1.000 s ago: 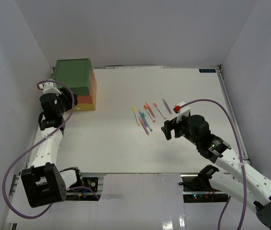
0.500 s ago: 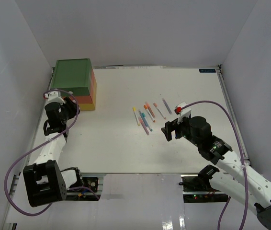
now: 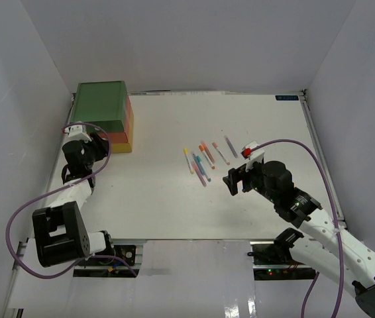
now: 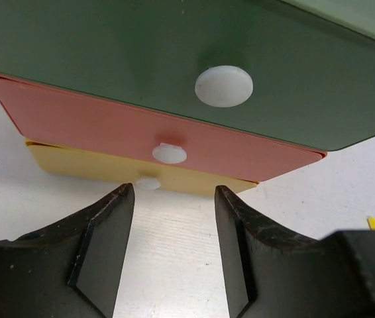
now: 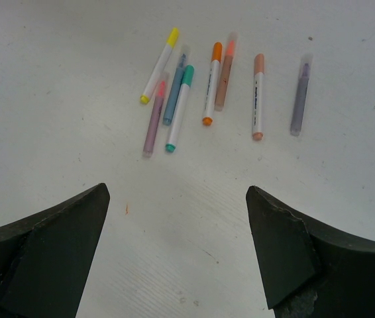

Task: Sort the stationery into containers
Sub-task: Open the drawer in the storage box.

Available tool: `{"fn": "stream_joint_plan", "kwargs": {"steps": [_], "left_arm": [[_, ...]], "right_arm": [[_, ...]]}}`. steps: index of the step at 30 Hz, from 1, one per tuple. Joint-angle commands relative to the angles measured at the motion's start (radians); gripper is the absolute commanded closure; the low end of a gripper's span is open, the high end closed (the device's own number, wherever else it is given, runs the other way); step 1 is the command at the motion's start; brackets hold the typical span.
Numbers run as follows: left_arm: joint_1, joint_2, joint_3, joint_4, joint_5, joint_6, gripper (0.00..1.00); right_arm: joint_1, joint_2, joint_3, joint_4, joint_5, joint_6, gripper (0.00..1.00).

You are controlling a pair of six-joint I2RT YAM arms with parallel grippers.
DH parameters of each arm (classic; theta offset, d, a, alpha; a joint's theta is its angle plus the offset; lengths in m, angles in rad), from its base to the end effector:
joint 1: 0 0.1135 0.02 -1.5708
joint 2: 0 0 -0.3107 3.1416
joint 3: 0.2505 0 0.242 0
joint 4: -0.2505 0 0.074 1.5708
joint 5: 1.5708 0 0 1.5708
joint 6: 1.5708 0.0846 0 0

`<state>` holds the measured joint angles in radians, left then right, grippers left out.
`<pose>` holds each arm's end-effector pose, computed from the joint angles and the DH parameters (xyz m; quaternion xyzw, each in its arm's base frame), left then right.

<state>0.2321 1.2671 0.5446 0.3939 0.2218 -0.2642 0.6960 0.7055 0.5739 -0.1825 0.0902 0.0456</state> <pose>0.2873 0.0488 0.2494 -0.1361 0.7993 -0.0993 0.5768 0.1386 0.1059 0.2948 -0.2331 0.7743 0.1788 0.5605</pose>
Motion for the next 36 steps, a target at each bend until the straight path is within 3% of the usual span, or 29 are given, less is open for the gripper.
{"fn": "stream_joint_plan", "kwargs": {"steps": [1, 36], "left_arm": [[0.004, 0.003, -0.015, 0.079, 0.033, 0.029, 0.38], [0.003, 0.123, 0.044, 0.157, 0.03, 0.011, 0.43]], "right_arm": [[0.002, -0.011, -0.005, 0.046, -0.007, 0.0, 0.1], [0.0, 0.0, -0.008, 0.048, 0.014, 0.0, 0.1]]}}
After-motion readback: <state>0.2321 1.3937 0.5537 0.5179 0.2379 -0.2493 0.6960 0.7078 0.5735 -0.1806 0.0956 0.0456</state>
